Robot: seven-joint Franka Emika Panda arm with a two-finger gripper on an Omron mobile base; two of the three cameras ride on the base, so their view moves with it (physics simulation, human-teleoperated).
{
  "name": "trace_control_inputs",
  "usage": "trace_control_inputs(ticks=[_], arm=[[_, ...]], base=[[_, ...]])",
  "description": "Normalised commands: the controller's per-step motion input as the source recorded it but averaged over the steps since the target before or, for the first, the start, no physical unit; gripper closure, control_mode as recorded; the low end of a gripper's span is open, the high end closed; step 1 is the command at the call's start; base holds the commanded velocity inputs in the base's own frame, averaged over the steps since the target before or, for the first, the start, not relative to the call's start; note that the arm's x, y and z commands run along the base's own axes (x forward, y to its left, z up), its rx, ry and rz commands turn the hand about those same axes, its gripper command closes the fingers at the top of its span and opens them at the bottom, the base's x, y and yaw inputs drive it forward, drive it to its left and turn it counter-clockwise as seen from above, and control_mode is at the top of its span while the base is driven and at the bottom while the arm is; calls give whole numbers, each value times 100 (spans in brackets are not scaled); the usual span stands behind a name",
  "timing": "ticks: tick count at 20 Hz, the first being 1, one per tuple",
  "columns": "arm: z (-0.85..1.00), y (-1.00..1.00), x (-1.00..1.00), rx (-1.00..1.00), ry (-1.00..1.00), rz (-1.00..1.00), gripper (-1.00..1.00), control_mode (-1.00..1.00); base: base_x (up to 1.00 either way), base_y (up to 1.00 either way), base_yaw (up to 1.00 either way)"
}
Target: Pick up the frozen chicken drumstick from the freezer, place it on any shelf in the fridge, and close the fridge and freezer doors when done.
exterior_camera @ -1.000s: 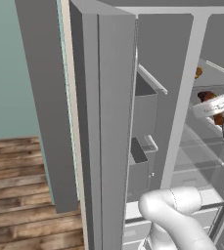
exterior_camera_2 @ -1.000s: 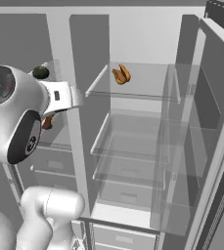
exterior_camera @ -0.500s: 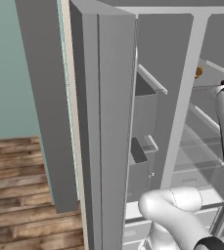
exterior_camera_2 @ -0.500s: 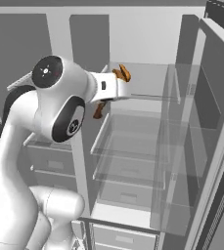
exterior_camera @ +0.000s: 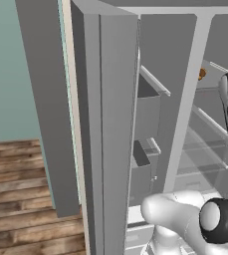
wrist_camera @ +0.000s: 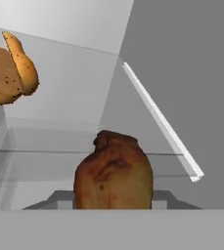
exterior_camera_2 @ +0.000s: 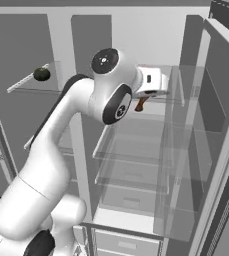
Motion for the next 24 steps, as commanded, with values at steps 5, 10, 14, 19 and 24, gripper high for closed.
trace_control_inputs(ticks=[5,10,14,19,24], arm=[[0,-33,98,5,3,0,100,-100],[-9,-32,100,1,2,0,100,-100],[-25,-18,100,1,1,0,100,-100],[-24,-14,84,0,0,6,-100,-100],[0,4,-1,0,0,0,-100,-100]], base=[[0,0,0],[0,0,0],[0,0,0],[0,0,0],[0,0,0]])
